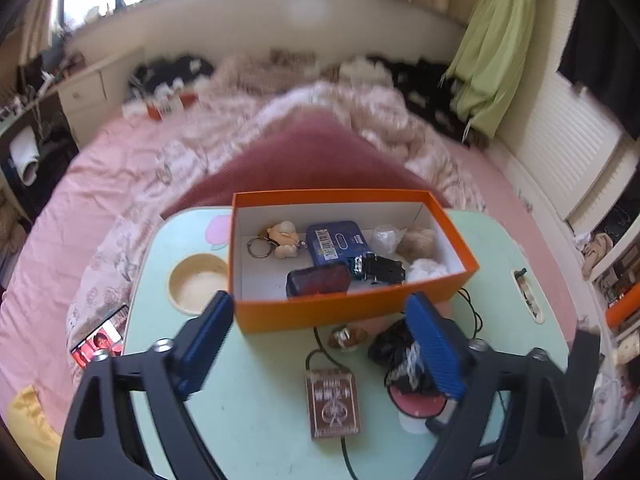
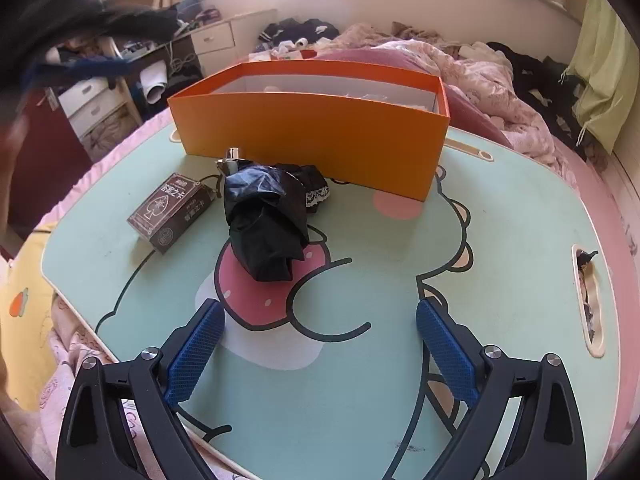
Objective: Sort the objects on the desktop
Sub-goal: 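Reach the left gripper into the box and grasp the dark red pouch, then lift the red pouch out and set it on the table with left gripper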
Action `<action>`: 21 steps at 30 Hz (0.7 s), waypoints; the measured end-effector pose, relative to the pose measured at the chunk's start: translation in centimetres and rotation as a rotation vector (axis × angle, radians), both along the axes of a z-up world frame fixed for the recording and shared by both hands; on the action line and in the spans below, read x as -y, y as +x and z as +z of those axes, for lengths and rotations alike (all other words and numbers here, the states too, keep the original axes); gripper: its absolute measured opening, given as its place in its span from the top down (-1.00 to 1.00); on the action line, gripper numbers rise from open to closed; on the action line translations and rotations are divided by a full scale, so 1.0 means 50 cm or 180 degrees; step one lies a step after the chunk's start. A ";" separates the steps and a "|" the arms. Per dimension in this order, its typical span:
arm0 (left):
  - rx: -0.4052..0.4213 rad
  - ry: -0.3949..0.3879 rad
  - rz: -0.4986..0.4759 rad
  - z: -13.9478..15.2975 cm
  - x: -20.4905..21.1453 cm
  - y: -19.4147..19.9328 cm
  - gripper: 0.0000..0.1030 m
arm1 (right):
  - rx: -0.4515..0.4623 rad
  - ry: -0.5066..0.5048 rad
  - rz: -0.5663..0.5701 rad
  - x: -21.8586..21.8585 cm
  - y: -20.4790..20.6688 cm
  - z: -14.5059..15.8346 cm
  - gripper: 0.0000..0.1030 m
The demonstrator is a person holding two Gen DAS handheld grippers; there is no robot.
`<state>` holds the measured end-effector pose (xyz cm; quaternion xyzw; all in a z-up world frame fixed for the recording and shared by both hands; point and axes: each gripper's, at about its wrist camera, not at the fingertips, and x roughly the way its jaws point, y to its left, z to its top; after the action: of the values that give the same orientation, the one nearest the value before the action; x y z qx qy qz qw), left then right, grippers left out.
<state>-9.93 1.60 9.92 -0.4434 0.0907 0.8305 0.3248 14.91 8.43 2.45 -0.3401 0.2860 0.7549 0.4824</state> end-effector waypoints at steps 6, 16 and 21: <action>0.0801 -0.0579 -0.0070 -0.082 -0.110 -0.108 -0.25 | -0.0145 0.0001 -0.0021 0.005 0.005 0.005 -0.88; 0.0951 -0.1008 0.0205 -0.160 -0.154 -0.136 -0.22 | -0.0302 0.0011 -0.0278 0.008 0.018 0.008 -0.88; 0.0850 -0.1013 0.0130 -0.163 -0.162 -0.136 -0.21 | -0.0338 0.0012 -0.0315 0.009 0.020 0.009 -0.88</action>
<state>-16.73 9.72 1.79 -0.5970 0.1678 0.7460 0.2429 15.92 7.97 2.92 -0.2841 0.3262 0.7477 0.5039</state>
